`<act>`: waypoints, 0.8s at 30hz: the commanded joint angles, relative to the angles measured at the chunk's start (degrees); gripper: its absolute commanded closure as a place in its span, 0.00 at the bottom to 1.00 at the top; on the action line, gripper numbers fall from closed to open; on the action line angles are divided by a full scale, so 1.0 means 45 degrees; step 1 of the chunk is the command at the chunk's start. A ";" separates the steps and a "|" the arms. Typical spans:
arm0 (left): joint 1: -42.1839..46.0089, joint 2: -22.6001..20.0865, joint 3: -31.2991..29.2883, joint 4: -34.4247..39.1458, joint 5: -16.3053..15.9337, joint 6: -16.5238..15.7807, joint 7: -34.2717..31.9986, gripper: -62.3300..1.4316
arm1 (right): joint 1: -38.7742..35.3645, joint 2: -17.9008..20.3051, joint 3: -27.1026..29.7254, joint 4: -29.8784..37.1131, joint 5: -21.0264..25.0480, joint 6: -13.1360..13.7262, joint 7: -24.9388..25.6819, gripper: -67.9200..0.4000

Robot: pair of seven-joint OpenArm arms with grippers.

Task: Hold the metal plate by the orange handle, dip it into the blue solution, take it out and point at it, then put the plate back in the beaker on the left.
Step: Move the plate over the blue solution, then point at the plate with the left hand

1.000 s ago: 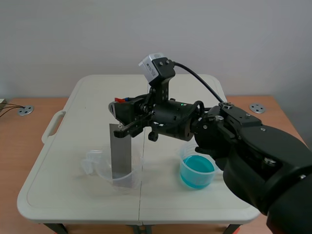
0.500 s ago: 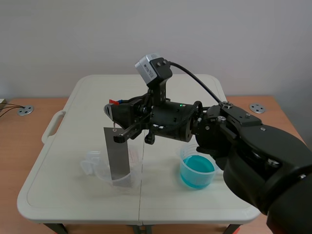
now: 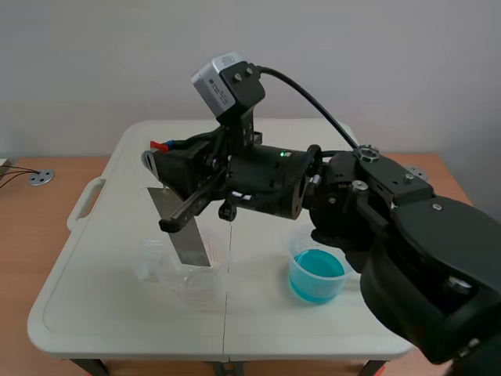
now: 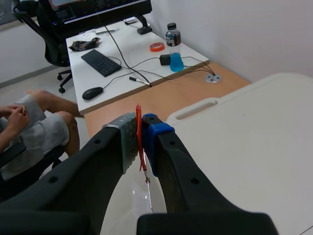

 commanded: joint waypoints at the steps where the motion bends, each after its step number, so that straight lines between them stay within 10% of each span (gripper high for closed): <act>1: 0.0102 -0.0039 0.0049 0.0204 -0.0073 -0.0024 -0.0053 0.93 | -0.0029 0.0034 0.0010 0.0549 -0.0010 0.0194 0.0155 0.98; 24: 0.0107 -0.0112 -0.0393 0.0767 -0.0073 0.0000 -0.1166 0.93 | -0.1617 0.0850 0.1151 0.6781 -0.0296 0.0194 -0.1229 0.98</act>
